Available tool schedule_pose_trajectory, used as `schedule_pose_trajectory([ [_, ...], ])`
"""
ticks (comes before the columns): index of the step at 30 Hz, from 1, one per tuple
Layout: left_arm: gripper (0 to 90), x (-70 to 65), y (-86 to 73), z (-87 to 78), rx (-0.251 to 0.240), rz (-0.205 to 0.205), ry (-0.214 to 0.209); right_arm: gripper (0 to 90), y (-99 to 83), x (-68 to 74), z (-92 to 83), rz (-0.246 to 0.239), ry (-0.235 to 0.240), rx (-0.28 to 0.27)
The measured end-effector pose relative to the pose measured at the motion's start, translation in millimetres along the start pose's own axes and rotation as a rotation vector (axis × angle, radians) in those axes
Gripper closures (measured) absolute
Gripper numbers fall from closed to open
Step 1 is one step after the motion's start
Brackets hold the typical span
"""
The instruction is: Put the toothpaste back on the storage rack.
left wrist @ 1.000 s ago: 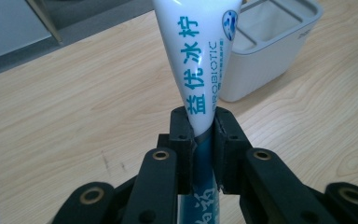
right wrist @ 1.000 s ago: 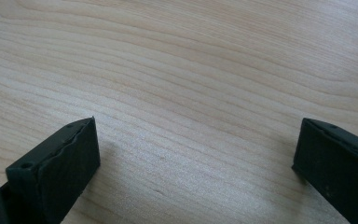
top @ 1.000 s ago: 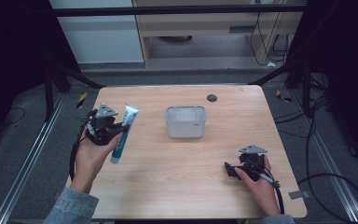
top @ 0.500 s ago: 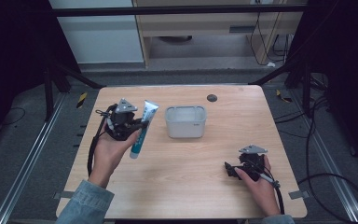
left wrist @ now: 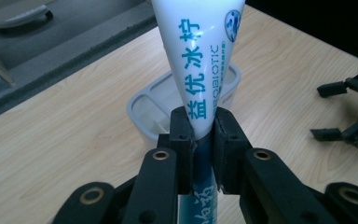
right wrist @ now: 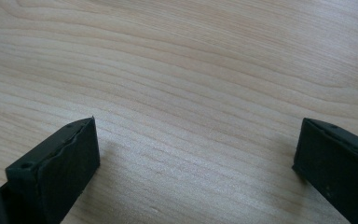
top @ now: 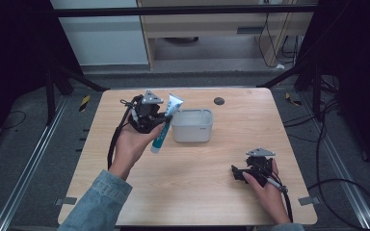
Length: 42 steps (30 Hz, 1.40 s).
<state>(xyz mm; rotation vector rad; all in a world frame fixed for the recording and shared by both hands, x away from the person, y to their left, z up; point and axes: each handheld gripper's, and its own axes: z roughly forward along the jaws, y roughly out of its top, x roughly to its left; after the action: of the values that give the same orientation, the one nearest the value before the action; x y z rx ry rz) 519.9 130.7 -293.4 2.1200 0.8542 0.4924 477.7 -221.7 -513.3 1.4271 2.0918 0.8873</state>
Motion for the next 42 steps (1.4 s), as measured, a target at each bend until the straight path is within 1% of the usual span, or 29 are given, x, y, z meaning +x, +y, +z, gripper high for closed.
schedule_pose_trajectory([
  [3,79.4,-1.1,7.5,-0.3,-0.007,0.01,0.009,0.4,0.0,0.0,0.0,0.0,0.0,-0.001],
  [6,79.5,-3.9,14.1,2.5,-0.017,0.017,0.001,0.4,0.0,0.0,0.1,0.0,0.0,-0.001],
  [10,79.5,-6.9,18.5,4.7,-0.028,0.016,-0.007,0.4,-0.1,-0.1,0.0,-0.002,0.0,0.0],
  [11,79.5,-8.4,20.6,5.6,-0.031,0.016,-0.011,0.4,0.3,0.5,-0.5,0.01,0.003,0.004],
  [12,79.5,-8.4,20.6,5.6,-0.031,0.016,-0.011,0.4,0.3,0.5,-0.5,0.01,0.003,0.004],
  [13,79.5,-9.3,22.6,6.1,-0.035,0.017,-0.017,0.4,-0.1,-0.2,0.0,-0.002,-0.001,0.0],
  [14,79.5,-10.1,23.4,6.1,-0.039,0.009,-0.026,0.4,0.3,0.4,-0.5,0.01,0.004,0.004],
  [15,79.5,-10.1,24.8,5.8,-0.043,0.009,-0.037,0.4,0.3,0.4,-0.5,0.01,0.004,0.004],
  [16,79.6,-10.5,26.2,5.3,-0.048,0.002,-0.048,0.4,0.0,-0.1,0.0,-0.002,-0.001,0.0],
  [17,79.5,-11.1,27.9,4.8,-0.051,0.005,-0.05,0.4,0.3,0.4,-0.5,0.011,0.005,0.004],
  [19,79.5,-12.7,31.4,3.8,-0.052,0.014,-0.038,0.4,0.2,0.2,-0.5,0.008,0.004,0.004],
  [20,79.5,-12.7,33.1,3.3,-0.052,0.017,-0.039,0.4,-0.1,-0.4,0.1,-0.004,-0.001,0.0],
  [21,79.5,-13.0,34.6,3.0,-0.056,0.01,-0.043,0.4,-0.1,-0.4,0.1,-0.004,-0.001,0.001],
  [22,79.5,-12.9,36.1,2.7,-0.062,0.012,-0.045,0.4,0.2,0.3,-0.5,0.009,0.004,0.005],
  [24,79.5,-13.6,39.1,2.6,-0.064,0.014,-0.039,0.4,0.4,0.7,-0.4,0.016,0.004,0.002],
  [26,79.6,-13.7,41.4,3.3,-0.068,0.011,-0.04,0.4,0.2,0.3,-0.4,0.009,0.004,0.005],
  [29,79.5,-13.0,43.7,7.0,-0.073,0.004,-0.044,0.4,0.2,0.3,-0.4,0.009,0.004,0.004],
  [30,79.5,-12.8,44.3,8.6,-0.073,0.003,-0.047,0.4,-0.1,-0.4,0.1,-0.004,-0.001,0.001],
  [31,79.5,-12.3,44.9,10.0,-0.075,0.004,-0.048,0.4,-0.1,-0.4,0.1,-0.004,-0.001,0.001],
  [32,79.5,-12.1,45.8,11.7,-0.076,0.0,-0.054,0.4,0.3,0.2,-0.4,0.009,0.004,0.004],
  [34,79.5,-11.6,47.3,13.6,-0.08,-0.002,-0.055,0.4,0.2,0.3,-0.4,0.009,0.004,0.004],
  [36,79.5,-11.6,49.5,15.4,-0.084,0.0,-0.053,0.4,0.3,0.2,-0.4,0.009,0.004,0.004],
  [39,79.5,-11.2,53.4,20.0,-0.085,0.02,-0.039,0.4,0.3,0.3,-0.5,0.009,0.004,0.005],
  [40,79.5,-9.0,55.6,23.8,-0.089,0.015,-0.04,0.4,0.4,0.7,-0.5,0.018,0.006,0.002],
  [42,79.5,-8.0,56.4,25.3,-0.091,0.012,-0.04,0.4,0.4,0.7,-0.5,0.018,0.006,0.002],
])
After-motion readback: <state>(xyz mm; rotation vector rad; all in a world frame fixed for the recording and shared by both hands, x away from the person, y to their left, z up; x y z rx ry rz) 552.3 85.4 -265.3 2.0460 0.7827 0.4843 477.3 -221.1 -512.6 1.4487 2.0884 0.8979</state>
